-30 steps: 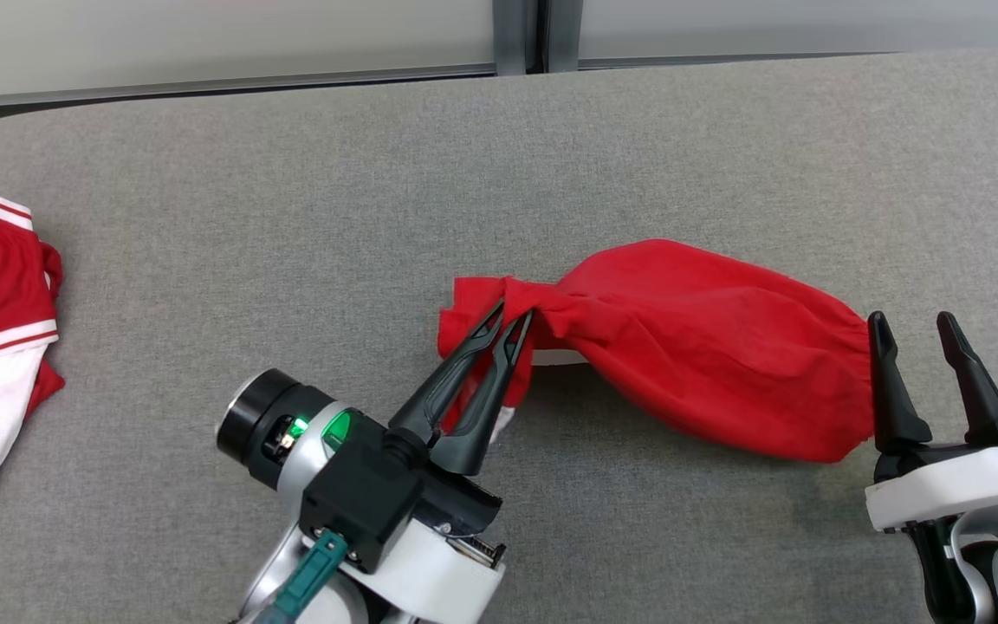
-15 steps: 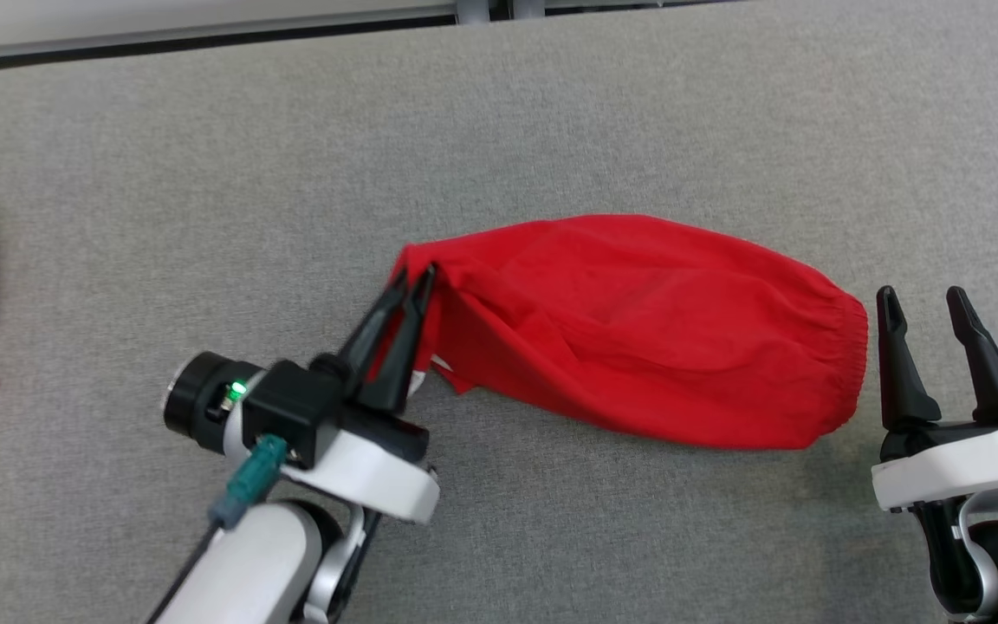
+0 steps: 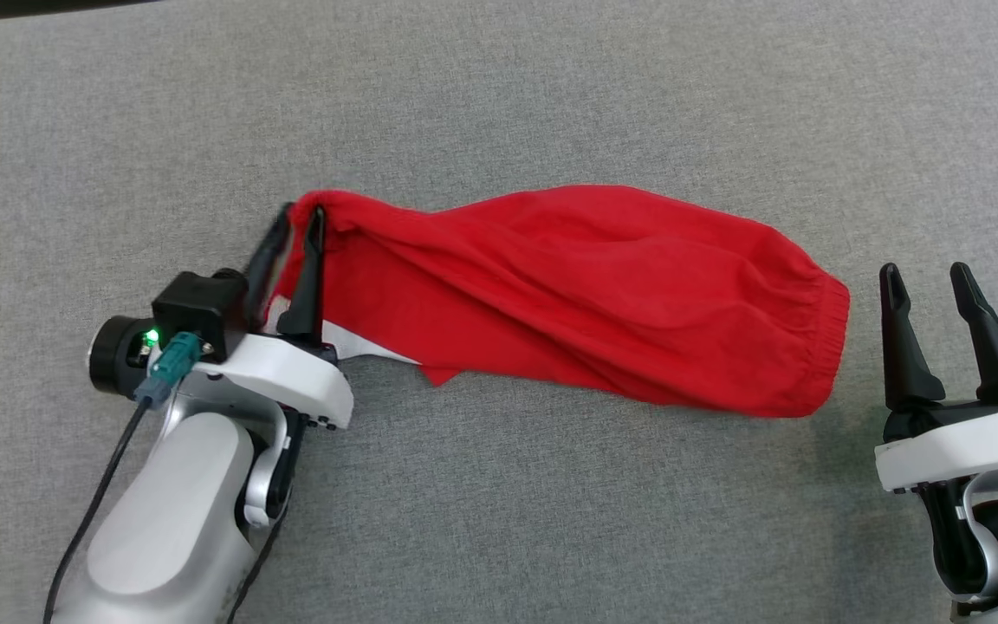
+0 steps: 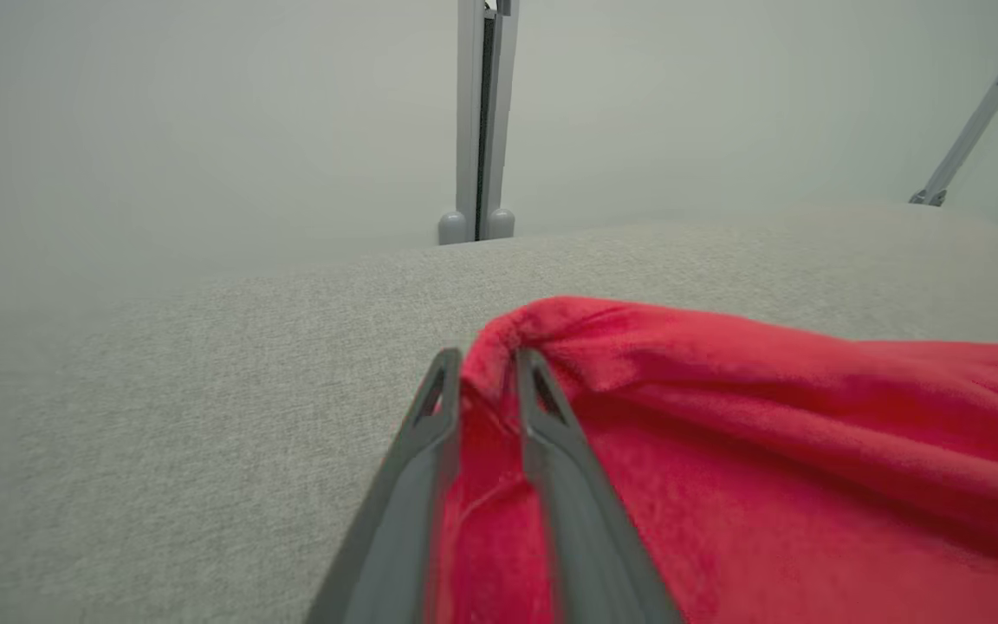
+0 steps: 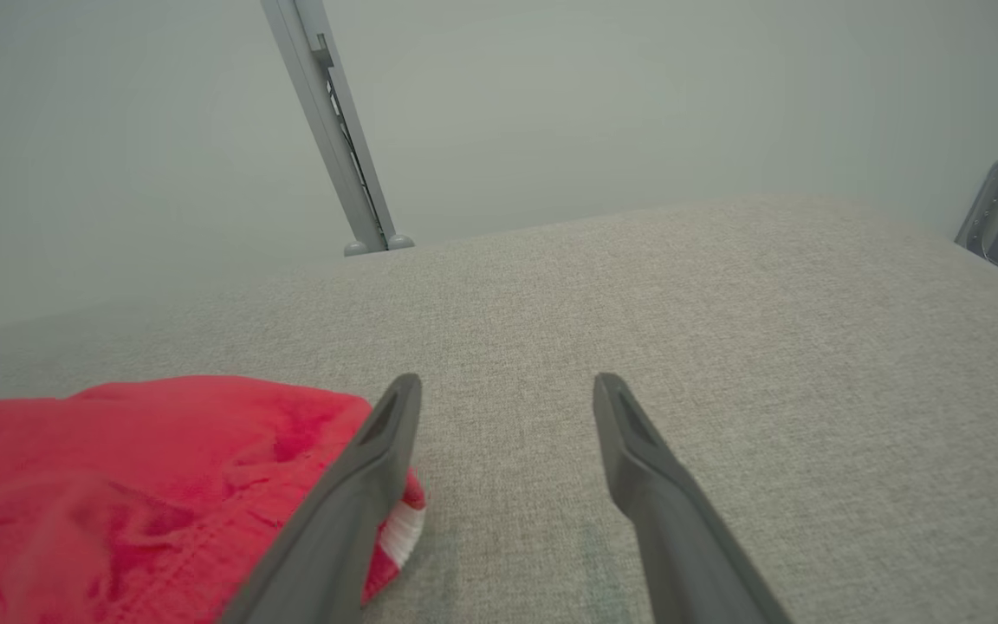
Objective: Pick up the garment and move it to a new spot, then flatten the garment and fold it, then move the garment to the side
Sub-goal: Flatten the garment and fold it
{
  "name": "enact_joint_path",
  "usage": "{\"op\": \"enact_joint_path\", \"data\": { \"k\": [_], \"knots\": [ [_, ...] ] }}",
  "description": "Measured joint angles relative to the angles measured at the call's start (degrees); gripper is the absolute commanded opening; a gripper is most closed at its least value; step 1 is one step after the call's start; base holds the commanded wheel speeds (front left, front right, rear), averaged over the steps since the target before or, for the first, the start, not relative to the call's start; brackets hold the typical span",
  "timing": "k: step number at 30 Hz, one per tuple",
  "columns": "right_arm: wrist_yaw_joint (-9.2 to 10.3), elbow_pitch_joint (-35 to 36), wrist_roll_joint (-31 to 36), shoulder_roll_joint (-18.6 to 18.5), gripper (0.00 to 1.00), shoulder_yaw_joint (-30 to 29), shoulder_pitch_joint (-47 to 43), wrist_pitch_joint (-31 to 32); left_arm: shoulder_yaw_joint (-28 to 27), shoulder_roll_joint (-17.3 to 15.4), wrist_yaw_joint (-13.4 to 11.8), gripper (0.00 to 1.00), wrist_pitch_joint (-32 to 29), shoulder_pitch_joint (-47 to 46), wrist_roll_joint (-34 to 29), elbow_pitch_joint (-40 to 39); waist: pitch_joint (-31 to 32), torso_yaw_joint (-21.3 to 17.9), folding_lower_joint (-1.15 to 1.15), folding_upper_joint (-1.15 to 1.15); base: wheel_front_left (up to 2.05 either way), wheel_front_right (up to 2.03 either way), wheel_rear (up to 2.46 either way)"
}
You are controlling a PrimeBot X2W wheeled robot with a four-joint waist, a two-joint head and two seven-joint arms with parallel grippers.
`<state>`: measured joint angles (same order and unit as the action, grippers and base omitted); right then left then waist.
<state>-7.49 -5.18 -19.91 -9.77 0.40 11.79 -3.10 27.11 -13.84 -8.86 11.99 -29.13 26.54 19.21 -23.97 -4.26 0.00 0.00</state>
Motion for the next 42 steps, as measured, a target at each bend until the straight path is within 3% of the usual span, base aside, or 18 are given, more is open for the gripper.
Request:
{"op": "enact_joint_path", "data": {
  "k": [9,23,29,42],
  "knots": [
    [0.00,-0.6,0.0,-0.4,1.00,0.7,-0.1,-0.1,-4.3,0.7,-1.4,1.00,2.9,1.7,-0.2,1.9,2.7,1.0,0.00,0.00,0.00,0.00,0.00],
    [0.00,-0.3,2.0,-1.0,1.00,3.6,-4.3,1.4,-10.8,-0.1,-4.1,1.00,3.0,17.4,-6.2,-12.2,10.2,2.6,0.00,0.00,0.00,0.00,0.00],
    [0.00,0.2,2.9,-0.9,1.00,4.0,-6.3,2.5,-10.2,-1.0,-4.3,1.00,2.8,22.9,-6.5,-14.2,13.2,2.8,0.00,0.00,0.00,0.00,0.00],
    [0.00,1.7,3.4,-0.7,1.00,3.9,-7.1,3.6,-8.7,-0.9,-4.5,1.00,2.0,24.1,-6.6,-14.6,14.2,3.2,0.00,0.00,0.00,0.00,0.00]
  ]
}}
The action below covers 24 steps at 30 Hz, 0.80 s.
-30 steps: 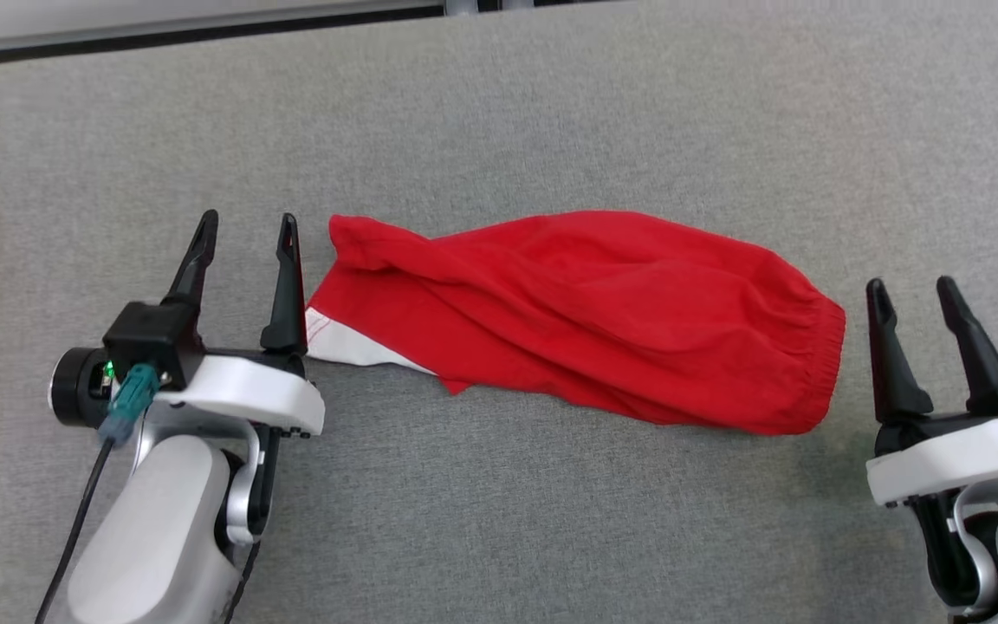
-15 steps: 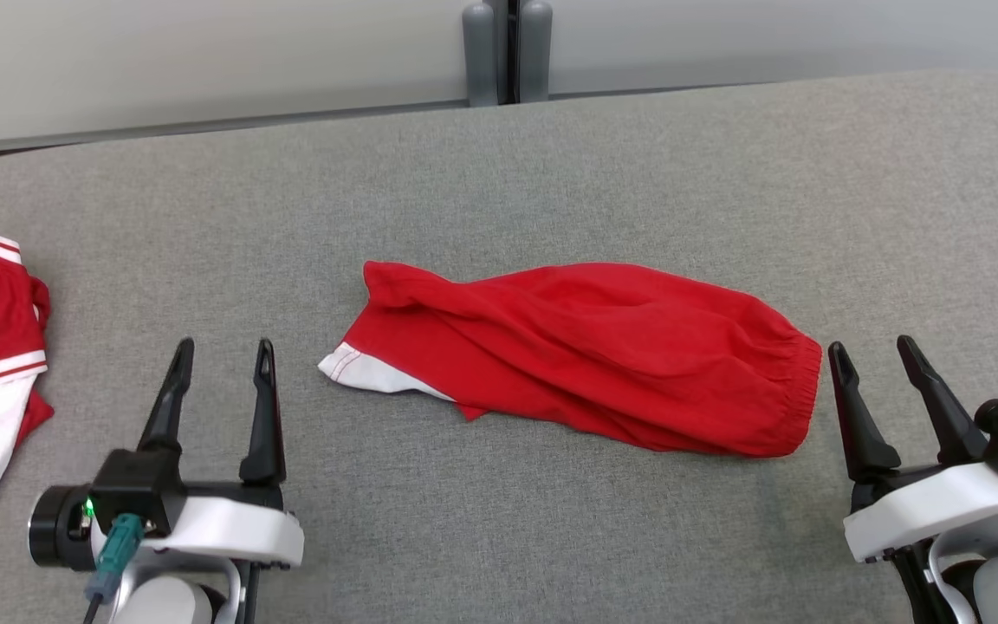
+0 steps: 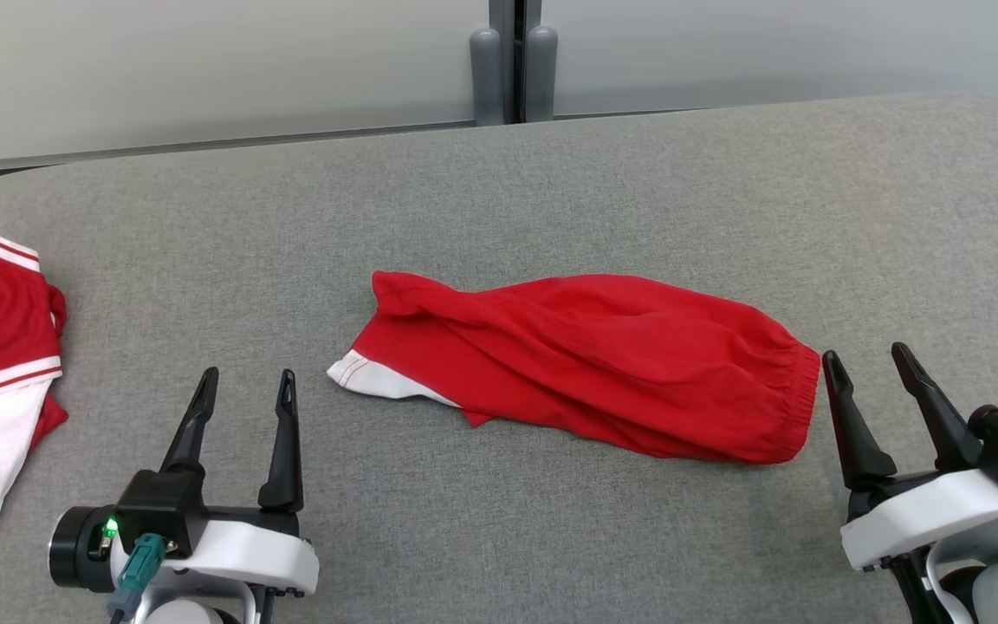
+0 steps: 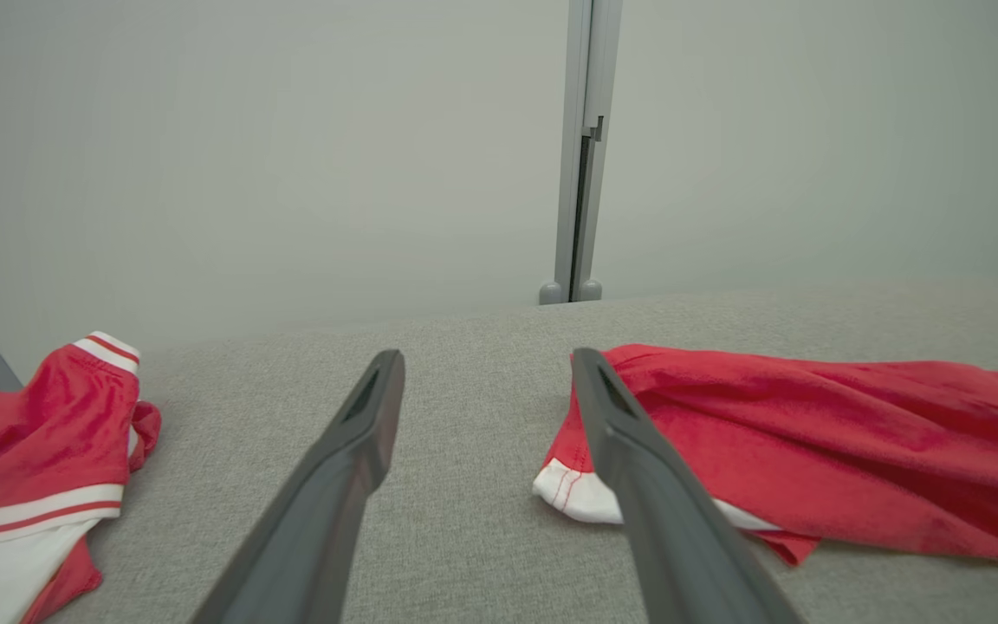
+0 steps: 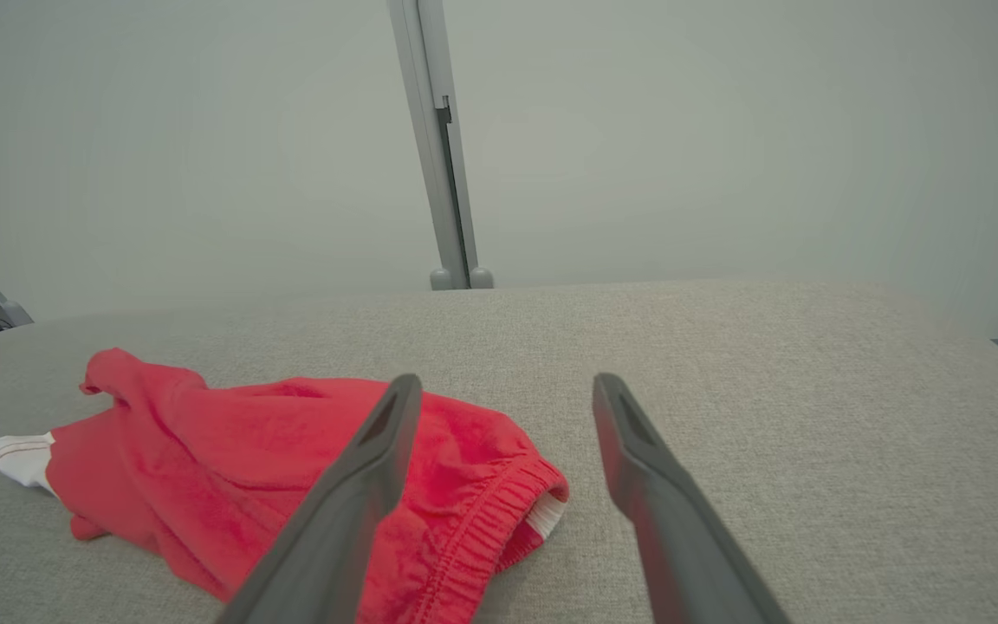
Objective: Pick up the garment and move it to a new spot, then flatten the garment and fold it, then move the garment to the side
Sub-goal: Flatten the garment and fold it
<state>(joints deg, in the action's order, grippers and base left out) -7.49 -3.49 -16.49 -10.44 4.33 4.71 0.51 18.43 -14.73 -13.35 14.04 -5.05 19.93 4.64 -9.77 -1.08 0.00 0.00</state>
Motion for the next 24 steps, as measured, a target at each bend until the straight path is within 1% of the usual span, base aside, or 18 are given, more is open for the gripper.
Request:
{"op": "enact_joint_path", "data": {
  "k": [4,6,11,16,22,23,24],
  "knots": [
    [0.00,0.8,0.8,-0.1,1.00,0.5,0.0,0.0,0.3,0.2,0.0,1.00,-0.2,-0.1,0.1,0.4,0.3,0.2,0.00,0.00,0.00,0.00,0.00],
    [0.00,1.2,1.3,-0.2,1.00,2.0,-0.5,0.2,0.6,0.3,0.0,1.00,-0.2,-0.4,0.1,0.5,0.2,0.3,0.00,0.00,0.00,0.00,0.00],
    [0.00,0.7,1.3,0.5,1.00,5.4,-5.1,1.5,1.3,0.9,0.0,1.00,-0.2,-1.3,0.0,1.1,-0.1,0.9,0.00,0.00,0.00,0.00,0.00],
    [0.00,-1.3,1.1,0.7,1.00,4.9,-7.5,1.4,1.9,1.5,0.2,1.00,0.1,-1.9,0.0,2.0,-0.6,1.3,0.00,0.00,0.00,0.00,0.00],
    [0.00,-3.5,1.0,0.7,1.00,4.4,-6.4,0.6,2.3,1.7,0.5,1.00,0.2,-2.6,0.0,3.0,-1.1,1.4,0.00,0.00,0.00,0.00,0.00],
    [0.00,-3.9,0.5,0.7,0.87,4.9,-5.8,0.5,2.3,1.8,0.5,1.00,0.2,-2.7,0.0,3.2,-1.2,1.4,0.00,0.00,0.00,0.00,0.00],
    [0.00,-4.4,-0.2,0.7,0.45,5.4,-5.2,0.3,2.3,1.8,0.5,1.00,0.2,-2.8,0.0,3.3,-1.3,1.3,0.00,0.00,0.00,0.00,0.00]
  ]
}}
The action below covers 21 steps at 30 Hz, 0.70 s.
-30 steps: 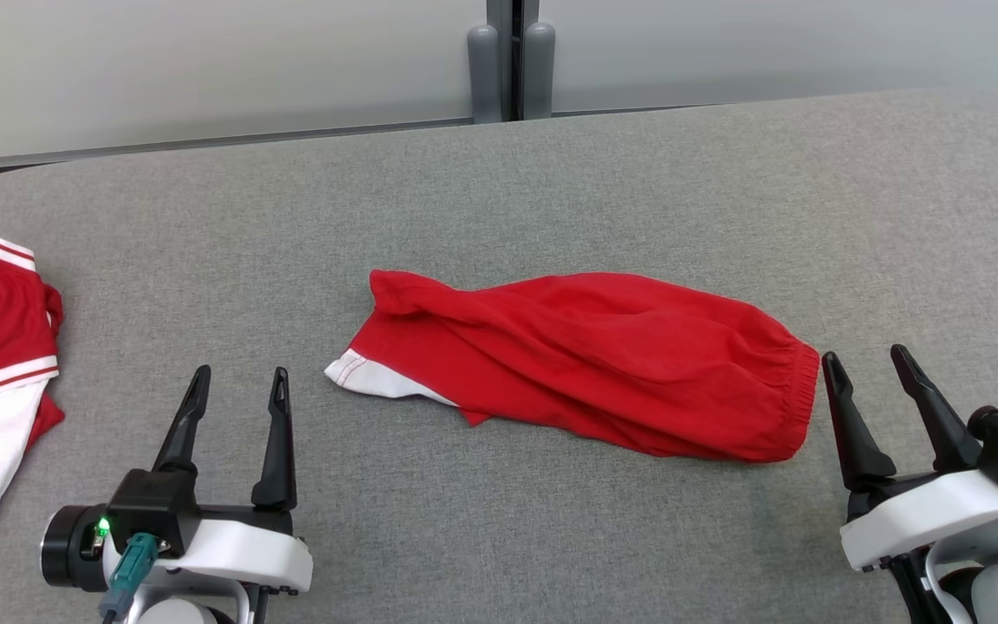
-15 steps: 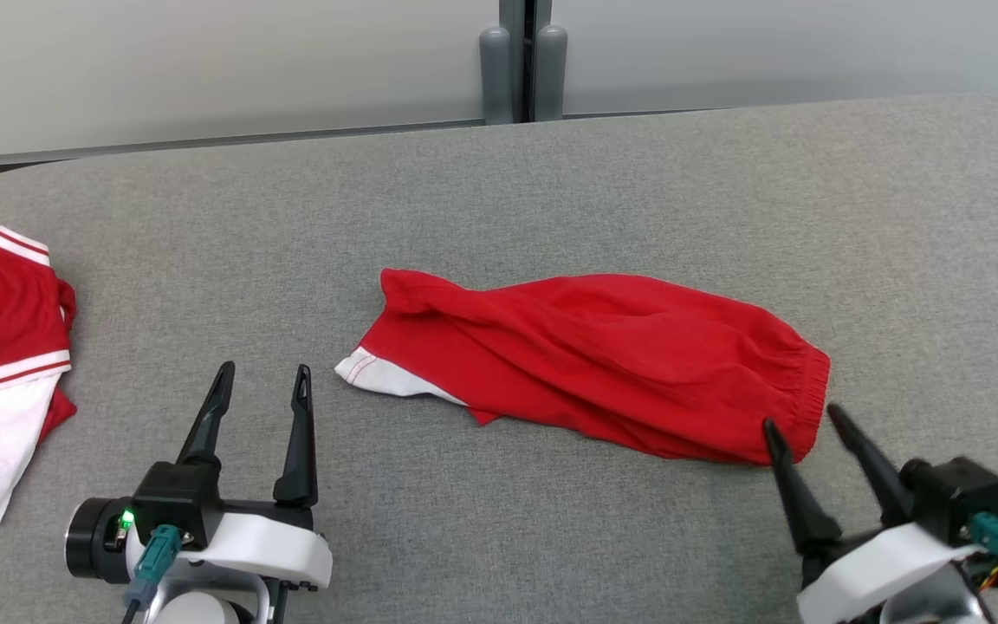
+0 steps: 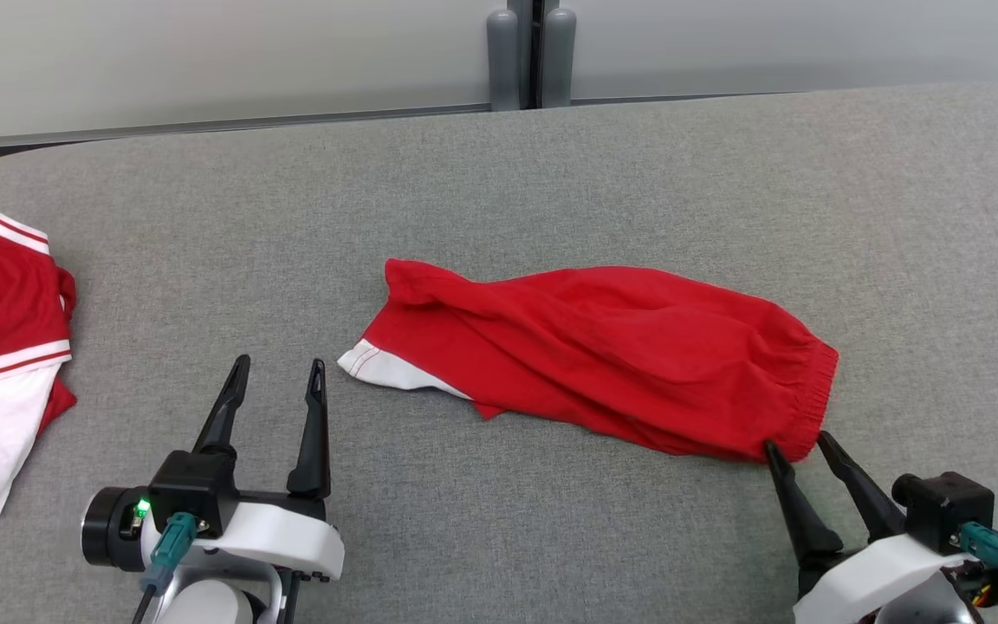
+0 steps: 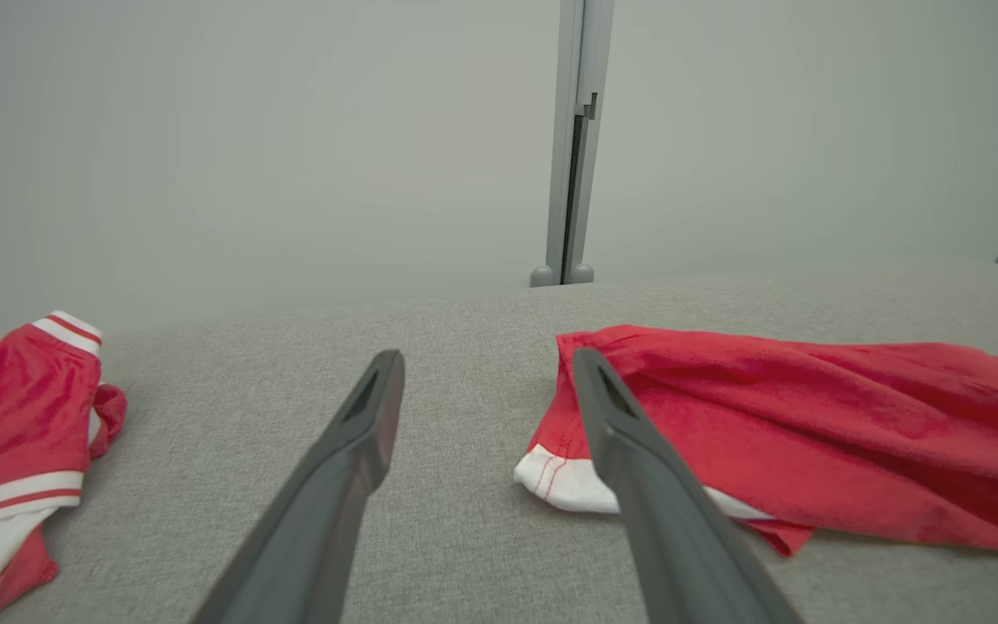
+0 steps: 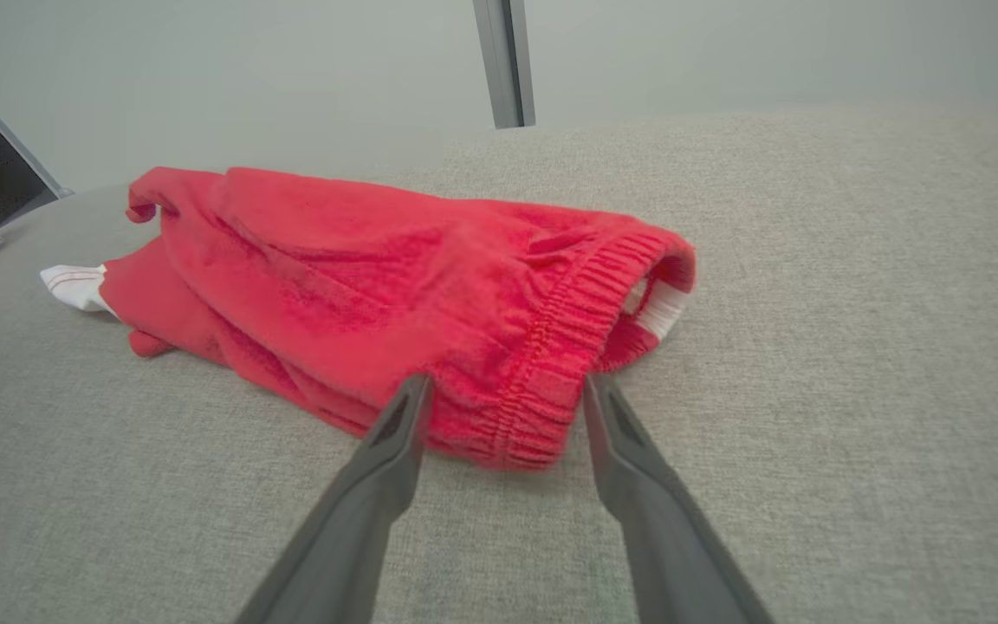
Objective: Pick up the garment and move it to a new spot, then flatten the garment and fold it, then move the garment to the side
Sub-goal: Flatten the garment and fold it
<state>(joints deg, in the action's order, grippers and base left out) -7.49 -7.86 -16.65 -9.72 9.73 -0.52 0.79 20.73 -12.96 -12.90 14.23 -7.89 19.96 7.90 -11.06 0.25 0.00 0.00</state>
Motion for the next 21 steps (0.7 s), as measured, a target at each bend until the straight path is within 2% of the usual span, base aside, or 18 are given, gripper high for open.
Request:
{"op": "enact_joint_path", "data": {
  "k": [1,2,8,14,21],
  "knots": [
    [0.00,-0.4,-0.5,-0.1,0.11,0.3,0.6,-0.3,0.0,0.0,0.0,1.00,0.0,-0.2,0.0,0.1,-0.1,0.0,0.00,0.00,0.00,0.00,0.00],
    [0.00,-0.5,-1.1,-0.4,0.00,0.9,1.0,-0.7,0.1,0.1,0.1,1.00,0.0,-0.5,0.0,0.2,-0.1,0.0,0.00,0.00,0.00,0.00,0.00],
    [0.00,1.1,-2.9,-2.6,0.00,1.4,2.8,-3.1,0.0,0.1,0.1,1.00,0.3,-0.7,0.0,0.4,-0.2,0.2,0.00,0.00,0.00,0.00,0.00],
    [0.00,4.5,-3.5,-4.0,0.00,-0.3,5.9,-2.6,0.0,0.5,-0.1,1.00,0.5,-1.1,0.0,0.2,-0.9,0.9,0.00,0.00,0.00,0.00,0.00],
    [0.01,3.1,-4.5,-6.4,0.00,-3.7,15.5,-1.5,1.2,2.0,0.4,1.00,0.6,-5.0,-0.7,-0.1,-4.5,3.5,0.00,0.00,0.00,0.00,0.00]
  ]
}}
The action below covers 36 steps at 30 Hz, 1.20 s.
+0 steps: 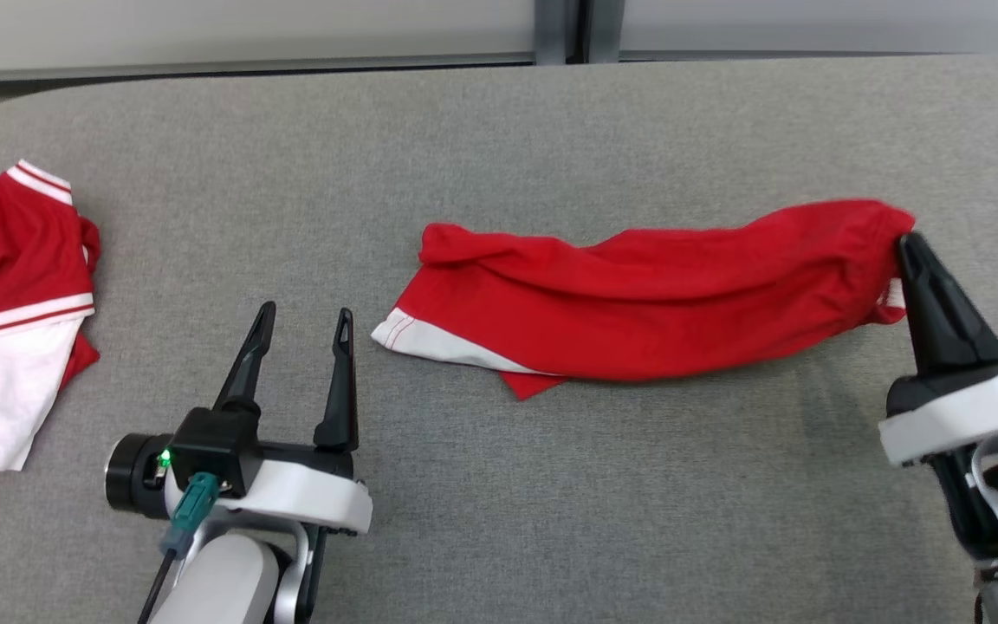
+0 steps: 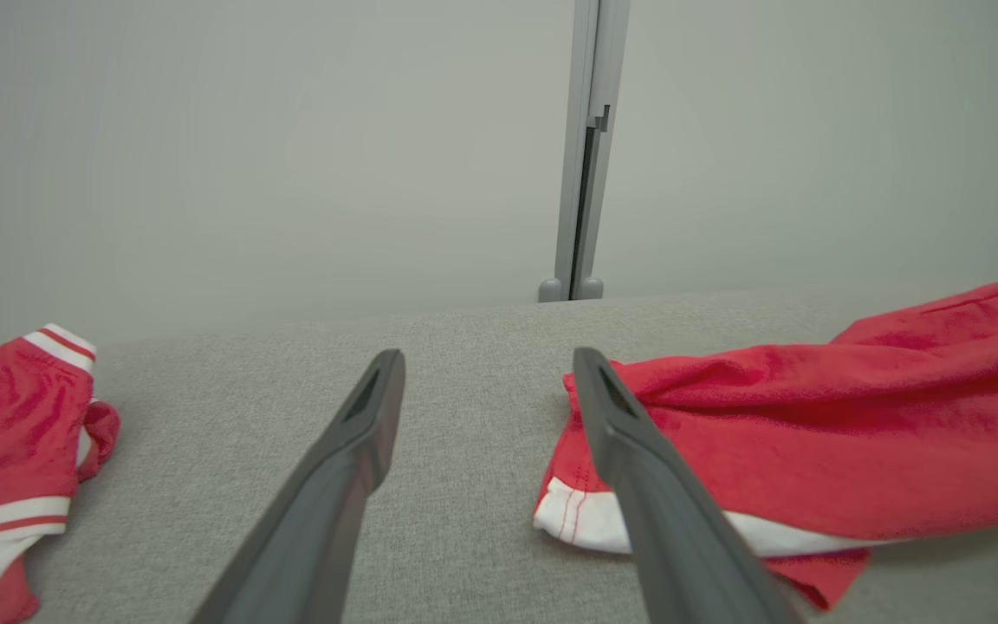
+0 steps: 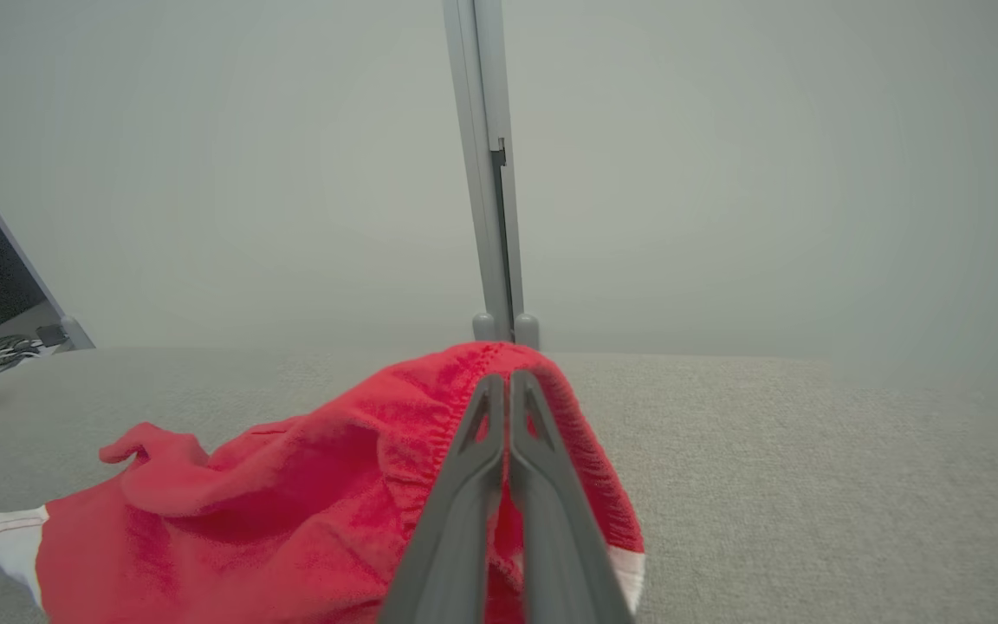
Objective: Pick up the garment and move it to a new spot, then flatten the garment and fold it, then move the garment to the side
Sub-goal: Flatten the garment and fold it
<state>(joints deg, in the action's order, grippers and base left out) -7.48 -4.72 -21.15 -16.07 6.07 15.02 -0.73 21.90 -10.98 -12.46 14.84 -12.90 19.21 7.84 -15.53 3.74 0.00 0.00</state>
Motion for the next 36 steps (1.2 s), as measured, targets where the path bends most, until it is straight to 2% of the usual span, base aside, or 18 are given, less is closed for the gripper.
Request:
{"op": "enact_joint_path", "data": {
  "k": [6,11,16,17,19,24,28,32,36],
  "knots": [
    [-0.01,-5.1,-1.2,-3.4,0.00,-1.1,9.9,0.7,0.9,2.9,0.7,1.00,0.1,-4.3,-1.0,0.3,-5.3,2.9,0.00,0.00,0.00,0.00,0.00],
    [-0.01,-13.7,-2.5,-6.2,0.00,-1.1,17.5,1.9,1.2,5.2,1.8,1.00,0.1,-7.1,-2.2,0.5,-9.5,5.8,0.00,0.00,0.00,0.00,0.00],
    [-0.01,-21.8,-4.3,-6.8,0.00,-0.3,21.6,1.5,0.6,6.5,2.5,1.00,0.1,-7.6,-3.1,1.0,-11.8,8.3,0.00,0.00,0.00,0.00,0.00],
    [-0.01,-22.8,-4.5,-6.8,0.19,0.0,22.1,0.8,0.3,6.6,2.6,1.00,0.2,-7.6,-3.2,1.1,-12.0,8.4,0.00,0.00,0.00,0.00,0.00],
    [-0.01,-23.9,-5.2,-6.7,1.00,0.8,22.7,-1.1,-0.3,6.8,2.8,1.00,0.2,-7.7,-3.6,1.4,-12.0,8.2,0.00,0.00,0.00,0.00,0.00],
    [-0.01,-23.5,-6.2,-6.8,1.00,2.4,22.5,-6.0,-1.5,7.0,3.1,1.00,0.2,-7.6,-4.6,1.7,-10.9,6.8,0.00,0.00,0.00,0.00,0.00],
    [-0.01,-19.6,-6.3,-7.5,1.00,3.8,19.5,-10.4,-3.0,6.7,3.4,1.00,0.1,-7.1,-5.4,1.9,-9.3,5.0,0.00,0.00,0.00,0.00,0.00],
    [-0.01,-14.6,-3.8,-7.8,1.00,4.2,14.7,-11.8,-4.6,6.1,3.4,1.00,0.2,-5.5,-5.8,2.0,-7.3,3.0,0.00,0.00,0.00,0.00,0.00],
    [-0.01,-10.4,-2.7,-6.3,1.00,3.2,8.5,-11.8,-5.7,5.0,3.4,1.00,0.2,-3.8,-6.3,2.0,-4.8,1.1,0.00,0.00,0.00,0.00,0.00]
  ]
}}
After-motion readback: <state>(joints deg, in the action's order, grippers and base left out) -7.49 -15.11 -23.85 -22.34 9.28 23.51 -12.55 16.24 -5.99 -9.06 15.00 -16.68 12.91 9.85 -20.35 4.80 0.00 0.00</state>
